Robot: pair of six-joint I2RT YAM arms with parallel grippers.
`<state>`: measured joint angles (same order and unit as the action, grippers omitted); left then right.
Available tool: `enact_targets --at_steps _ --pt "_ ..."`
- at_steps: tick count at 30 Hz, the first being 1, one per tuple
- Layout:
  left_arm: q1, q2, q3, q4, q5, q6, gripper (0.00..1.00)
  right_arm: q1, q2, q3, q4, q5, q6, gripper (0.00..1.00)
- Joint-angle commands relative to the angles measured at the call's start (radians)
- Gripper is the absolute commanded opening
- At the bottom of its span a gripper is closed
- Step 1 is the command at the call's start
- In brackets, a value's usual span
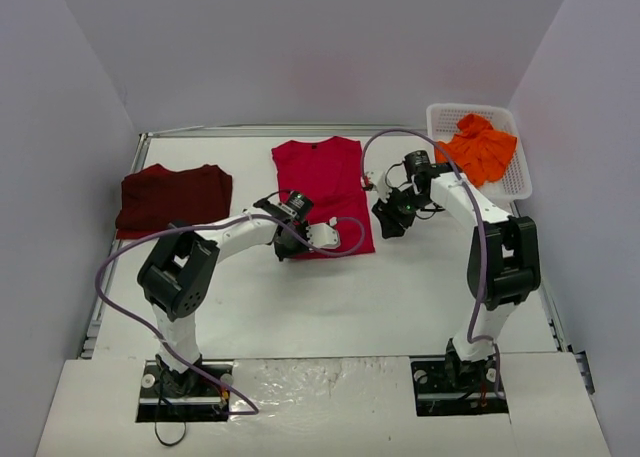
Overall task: Fold and stack the t-shirts
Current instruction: Grab one side of the 2/3 rectangular tshirt with both arms
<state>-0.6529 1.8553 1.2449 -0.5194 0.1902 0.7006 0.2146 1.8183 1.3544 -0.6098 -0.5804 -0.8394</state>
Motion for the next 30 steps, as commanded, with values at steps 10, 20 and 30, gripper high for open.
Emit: enact_targets --at_steps 10,20,30 --pt "0.090 -0.027 0.036 -0.126 0.265 -0.050 0.02 -0.004 -0.255 -0.208 0.031 -0.168 -0.190 0.45" --pt "0.110 0.004 0.050 -0.189 0.311 -0.027 0.02 0.084 -0.293 -0.380 0.327 -0.010 -0.179 0.46" --pt "0.118 0.030 0.082 -0.222 0.316 -0.013 0.02 0.169 -0.246 -0.408 0.430 0.076 -0.162 0.46"
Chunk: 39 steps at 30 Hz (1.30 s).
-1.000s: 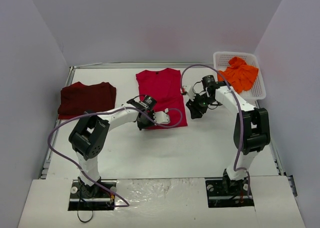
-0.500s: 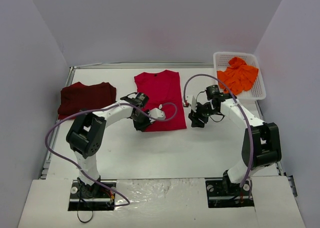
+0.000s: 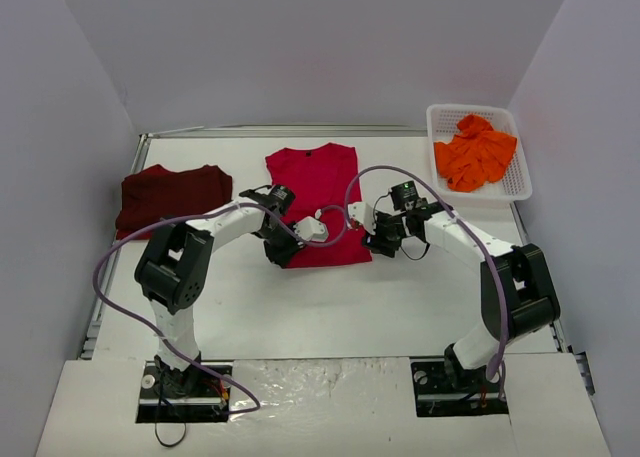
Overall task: Fold and stack the t-shirts
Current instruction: Grab one side of the 2/3 rectangular tshirt with both arms
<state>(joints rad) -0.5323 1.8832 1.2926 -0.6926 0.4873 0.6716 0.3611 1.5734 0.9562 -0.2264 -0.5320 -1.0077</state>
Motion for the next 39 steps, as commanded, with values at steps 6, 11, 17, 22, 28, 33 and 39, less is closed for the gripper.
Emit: enact_targets --at_steps 6,11,17,22,28,33,39 --pt "0.000 0.010 0.040 -0.051 0.027 0.014 0.02 0.039 0.037 -0.010 0.053 0.029 0.009 0.45" --pt "0.008 0.021 0.053 -0.065 0.049 0.014 0.02 0.071 0.031 -0.027 0.052 0.046 0.001 0.45" --pt "0.026 0.037 0.065 -0.074 0.105 0.002 0.02 0.079 0.010 -0.042 0.048 0.033 0.006 0.47" --pt "0.032 0.060 0.076 -0.081 0.132 -0.004 0.02 0.087 0.013 -0.059 0.045 0.018 0.003 0.47" --pt "0.037 0.076 0.089 -0.093 0.157 -0.003 0.02 0.102 0.053 -0.054 0.044 0.014 0.004 0.47" --pt "0.037 0.086 0.088 -0.100 0.151 0.009 0.02 0.116 0.071 -0.051 0.032 0.020 0.001 0.47" --pt "0.037 0.086 0.085 -0.111 0.149 0.022 0.02 0.114 0.115 -0.054 0.033 0.047 -0.011 0.45"
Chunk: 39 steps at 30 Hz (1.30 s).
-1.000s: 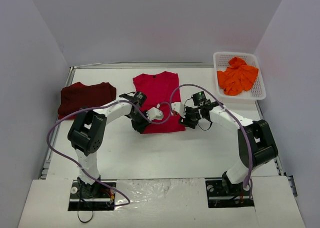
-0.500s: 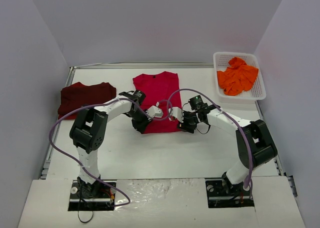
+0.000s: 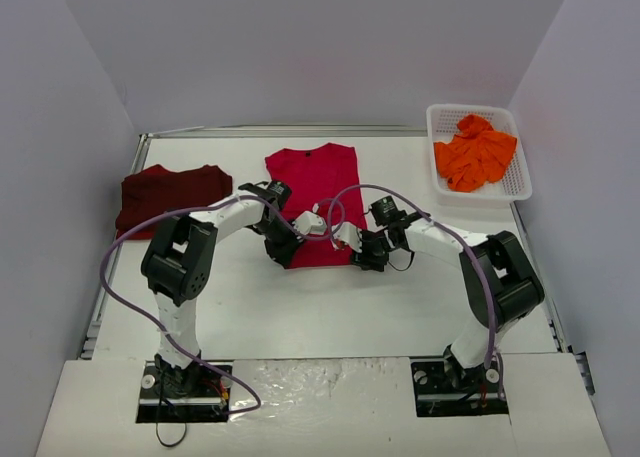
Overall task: Fold and stack the t-shirts
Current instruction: Grab one side of the 2/3 rectangular tshirt with both arms
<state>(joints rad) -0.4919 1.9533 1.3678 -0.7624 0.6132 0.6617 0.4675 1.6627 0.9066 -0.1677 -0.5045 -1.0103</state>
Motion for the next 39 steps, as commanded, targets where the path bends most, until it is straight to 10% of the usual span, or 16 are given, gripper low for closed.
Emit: enact_targets --at_steps 1,9,39 --pt "-0.004 0.015 0.010 -0.043 0.020 0.035 0.02 0.008 0.043 -0.003 -0.026 0.020 -0.007 0.40" --pt "0.004 -0.004 -0.001 -0.049 0.026 0.044 0.02 0.008 0.089 0.020 -0.021 0.040 0.016 0.00" --pt "-0.063 -0.347 -0.180 -0.402 0.235 0.302 0.02 0.051 -0.288 0.040 -0.584 -0.129 -0.033 0.00"
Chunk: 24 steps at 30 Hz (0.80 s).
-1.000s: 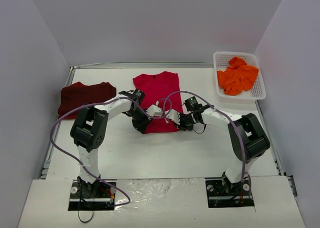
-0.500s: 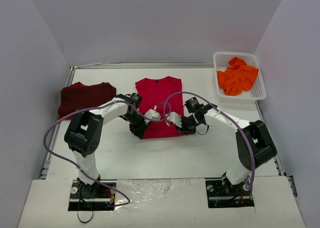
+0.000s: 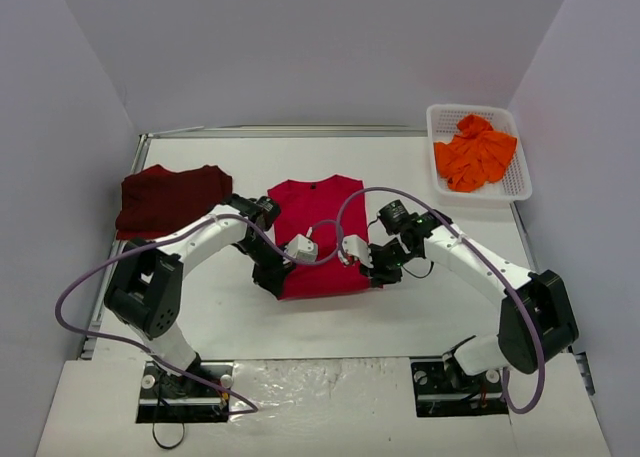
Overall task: Fold and stack the t-shirts
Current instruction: Grab one side of the 2/3 rectangular tshirt with both arms, then fold the long partially folded tshirt into a neat square
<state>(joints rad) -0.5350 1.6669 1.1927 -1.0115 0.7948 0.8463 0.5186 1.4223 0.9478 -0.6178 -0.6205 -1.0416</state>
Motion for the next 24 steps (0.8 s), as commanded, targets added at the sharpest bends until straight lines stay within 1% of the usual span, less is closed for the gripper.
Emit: enact_targets --at_steps 1,7,10,15,20,22,24 --pt "-0.022 -0.064 -0.004 -0.168 0.053 0.126 0.02 0.000 -0.054 0.000 -0.146 -0.019 -0.005 0.00" --pt "-0.048 -0.096 0.027 -0.254 0.089 0.183 0.02 0.001 -0.060 0.037 -0.273 -0.086 -0.057 0.00" --pt "-0.071 -0.090 0.047 -0.297 0.103 0.200 0.02 0.000 -0.060 0.057 -0.309 -0.104 -0.072 0.00" --pt "-0.085 -0.081 0.102 -0.325 0.109 0.208 0.02 0.000 -0.019 0.141 -0.365 -0.116 -0.103 0.00" --pt "-0.086 -0.049 0.174 -0.346 0.057 0.201 0.02 0.000 0.026 0.239 -0.385 -0.078 -0.109 0.00" --pt "-0.080 -0.012 0.206 -0.393 0.034 0.220 0.02 0.000 0.052 0.265 -0.395 -0.071 -0.117 0.00" --pt "-0.077 0.007 0.238 -0.407 0.027 0.224 0.02 -0.002 0.067 0.305 -0.407 -0.061 -0.120 0.00"
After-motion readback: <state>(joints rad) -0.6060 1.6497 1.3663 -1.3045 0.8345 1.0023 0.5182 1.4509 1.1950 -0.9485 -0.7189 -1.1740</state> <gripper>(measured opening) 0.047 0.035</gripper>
